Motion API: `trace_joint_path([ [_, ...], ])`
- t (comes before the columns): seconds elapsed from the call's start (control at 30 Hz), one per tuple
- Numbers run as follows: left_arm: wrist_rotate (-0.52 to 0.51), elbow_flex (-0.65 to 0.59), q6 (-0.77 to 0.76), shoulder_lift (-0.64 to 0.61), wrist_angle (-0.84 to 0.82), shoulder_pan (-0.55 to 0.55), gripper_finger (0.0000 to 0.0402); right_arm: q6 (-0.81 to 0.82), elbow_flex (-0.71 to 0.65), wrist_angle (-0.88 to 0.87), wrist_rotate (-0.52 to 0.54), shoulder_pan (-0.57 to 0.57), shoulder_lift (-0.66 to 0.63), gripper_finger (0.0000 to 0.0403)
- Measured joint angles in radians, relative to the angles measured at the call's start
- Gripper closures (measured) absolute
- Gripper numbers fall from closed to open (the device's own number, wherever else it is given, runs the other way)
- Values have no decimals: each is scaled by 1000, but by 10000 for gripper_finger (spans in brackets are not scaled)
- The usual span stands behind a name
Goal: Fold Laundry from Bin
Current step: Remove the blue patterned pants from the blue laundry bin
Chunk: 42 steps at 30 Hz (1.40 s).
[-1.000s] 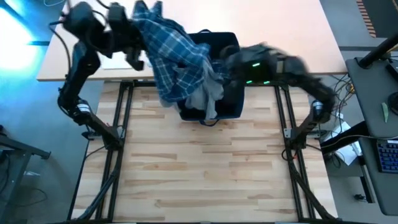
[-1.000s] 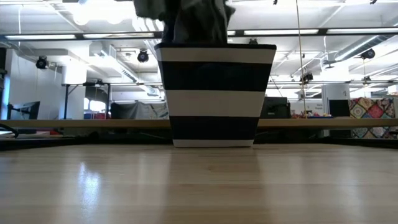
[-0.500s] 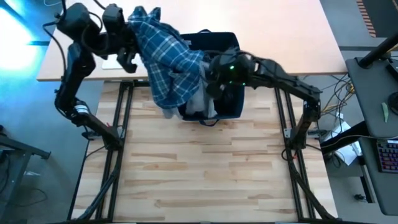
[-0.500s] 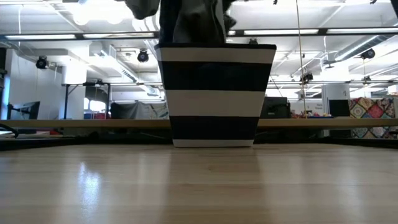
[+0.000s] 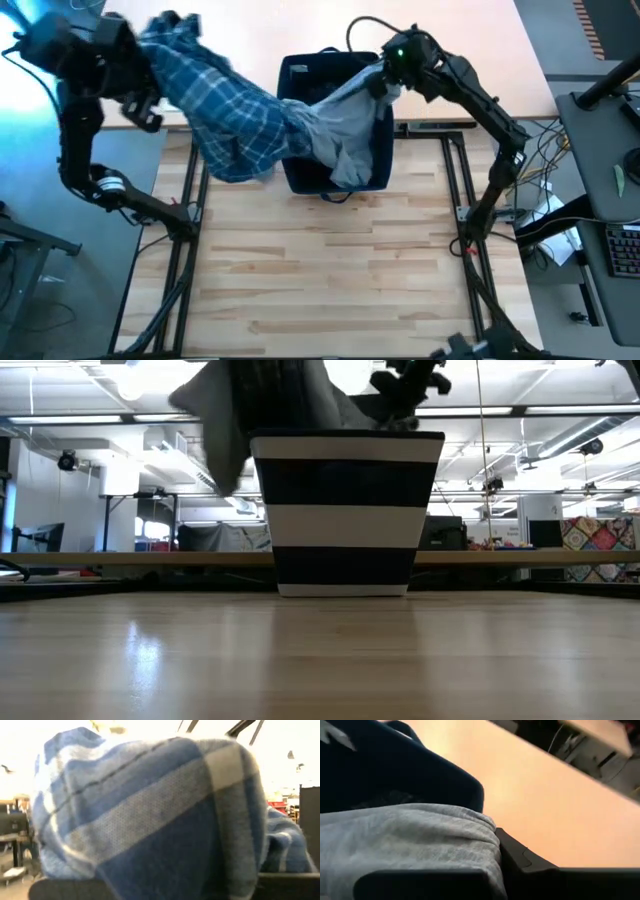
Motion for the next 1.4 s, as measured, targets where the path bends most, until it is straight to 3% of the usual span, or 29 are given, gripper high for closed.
trace_joint_path([
  [0.27,1,1,-19,-45,148,0,382,16,-1,8,-199,-32,14,384],
  [0.43,-89,1,-66,-36,252,0,381,12,2,-3,-315,-14,-3,327],
  [0.67,-275,1,-107,25,279,1,381,-101,22,80,-335,135,-90,225],
  [0.83,-324,-1,-221,71,443,0,381,-160,14,98,-369,281,-89,186],
  [1.0,-343,1,-303,103,599,1,381,-159,-24,74,-373,348,-52,170],
  [1.27,-341,0,-382,105,633,1,381,-136,-233,199,-369,364,21,168],
  [1.4,-290,0,-437,83,697,0,381,-153,-334,274,-239,342,53,167],
])
